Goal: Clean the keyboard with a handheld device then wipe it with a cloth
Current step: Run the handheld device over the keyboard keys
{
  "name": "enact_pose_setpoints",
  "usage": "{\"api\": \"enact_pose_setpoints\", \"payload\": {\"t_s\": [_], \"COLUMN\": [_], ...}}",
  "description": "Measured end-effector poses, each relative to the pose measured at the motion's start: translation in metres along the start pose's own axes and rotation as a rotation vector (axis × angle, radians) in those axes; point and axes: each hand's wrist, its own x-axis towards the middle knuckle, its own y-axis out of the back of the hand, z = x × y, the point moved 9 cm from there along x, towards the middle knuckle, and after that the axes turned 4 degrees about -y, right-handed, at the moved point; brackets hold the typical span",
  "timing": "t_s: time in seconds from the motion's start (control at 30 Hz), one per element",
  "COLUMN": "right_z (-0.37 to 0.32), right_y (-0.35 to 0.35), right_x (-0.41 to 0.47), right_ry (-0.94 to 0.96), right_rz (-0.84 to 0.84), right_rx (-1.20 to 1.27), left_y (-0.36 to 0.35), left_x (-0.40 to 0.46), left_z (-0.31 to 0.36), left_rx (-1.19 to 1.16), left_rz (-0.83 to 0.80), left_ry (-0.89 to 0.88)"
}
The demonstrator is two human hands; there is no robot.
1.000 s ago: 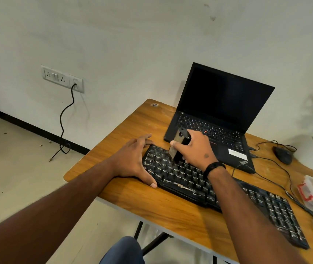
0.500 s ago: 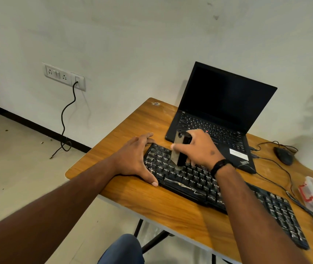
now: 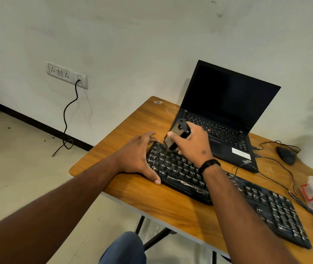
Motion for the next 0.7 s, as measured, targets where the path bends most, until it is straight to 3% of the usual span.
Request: {"api": "enact_pose_setpoints", "payload": {"t_s": [0.17, 0.33, 0.5, 0.63, 0.7], "right_z": [0.004, -0.009, -0.011, -0.015, -0.013], "right_y": [-0.016, -0.013, -0.03, -0.02, -0.029], "right_x": [0.004, 0.008, 0.005, 0.008, 0.005], "right_ry": [-0.087, -0.009, -0.062, 0.002, -0.013], "right_rz": [-0.203, -0.047, -0.251, -0.045, -0.062], "right_rx": [-0.011, 0.015, 0.046, 0.054, 0.04], "left_y": [-0.002, 0.0, -0.001, 0.0, -0.001], "left_x": [0.001, 0.0, 0.0, 0.001, 0.001], "left_z": [-0.003, -0.002, -0.003, -0.004, -0.005], "left_rx": [0.003, -0.011, -0.021, -0.028, -0.029], "left_rz": [-0.004, -0.006, -0.007, 0.003, 0.001], "left_ry": [0.008, 0.005, 0.012, 0.006, 0.005]}}
